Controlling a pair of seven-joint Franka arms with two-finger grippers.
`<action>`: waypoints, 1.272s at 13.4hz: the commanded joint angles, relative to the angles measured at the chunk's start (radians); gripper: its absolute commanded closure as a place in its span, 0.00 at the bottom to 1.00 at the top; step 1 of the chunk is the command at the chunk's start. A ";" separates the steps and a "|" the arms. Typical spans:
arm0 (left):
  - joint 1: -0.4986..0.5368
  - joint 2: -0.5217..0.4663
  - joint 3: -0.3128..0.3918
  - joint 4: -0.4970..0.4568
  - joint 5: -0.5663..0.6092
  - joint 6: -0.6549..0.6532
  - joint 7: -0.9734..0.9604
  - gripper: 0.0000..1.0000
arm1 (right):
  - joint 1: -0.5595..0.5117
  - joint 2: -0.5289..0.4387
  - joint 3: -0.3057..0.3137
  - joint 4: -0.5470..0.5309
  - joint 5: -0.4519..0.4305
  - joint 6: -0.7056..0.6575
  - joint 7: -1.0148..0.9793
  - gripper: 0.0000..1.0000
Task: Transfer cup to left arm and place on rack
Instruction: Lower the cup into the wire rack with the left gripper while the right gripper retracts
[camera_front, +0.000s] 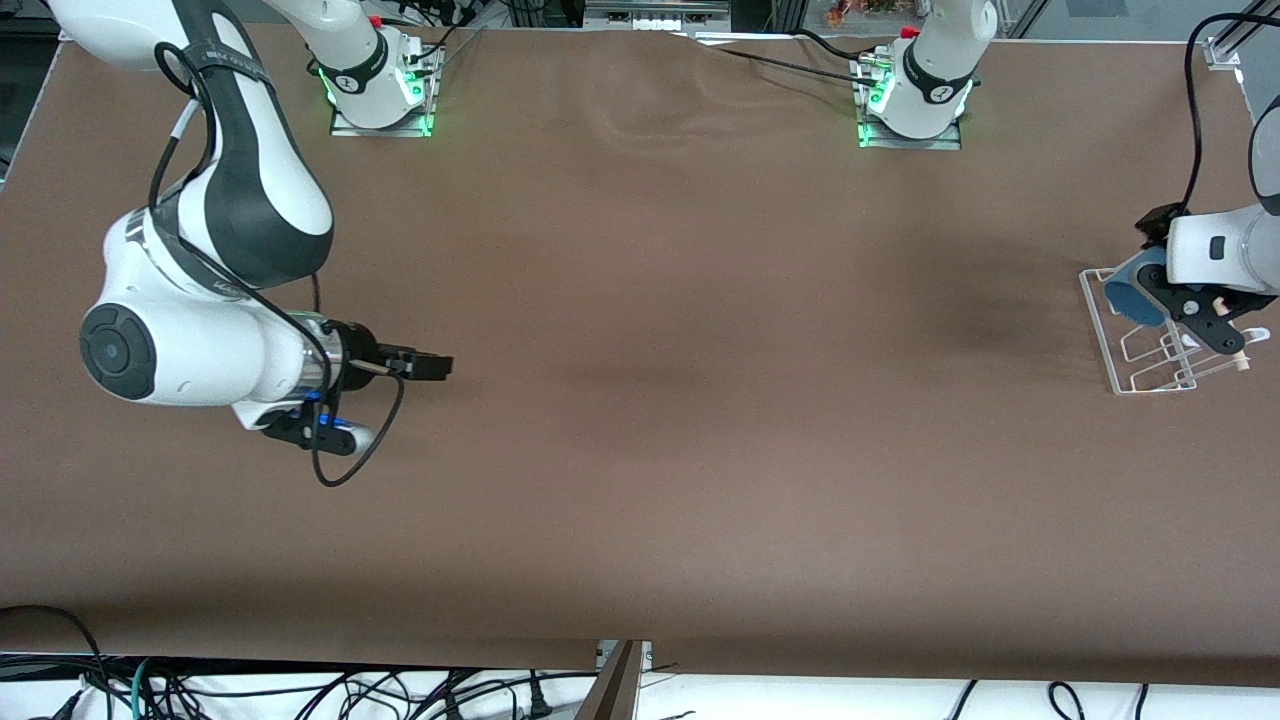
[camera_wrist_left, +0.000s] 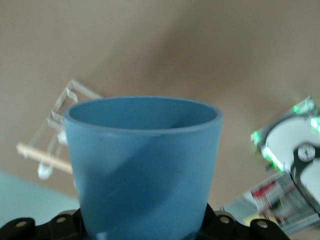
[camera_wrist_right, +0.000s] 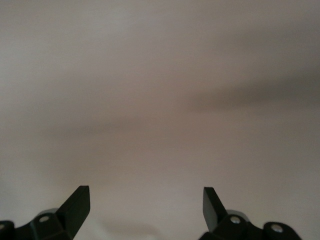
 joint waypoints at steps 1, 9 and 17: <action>0.016 0.090 -0.016 0.023 0.175 -0.163 -0.029 1.00 | -0.007 -0.049 -0.067 -0.010 -0.043 -0.036 -0.009 0.00; 0.031 0.322 -0.013 -0.013 0.408 -0.439 -0.207 1.00 | -0.017 -0.318 -0.182 -0.230 -0.235 -0.018 -0.311 0.00; 0.098 0.423 -0.014 -0.033 0.458 -0.446 -0.252 1.00 | -0.048 -0.517 -0.167 -0.346 -0.256 0.024 -0.326 0.00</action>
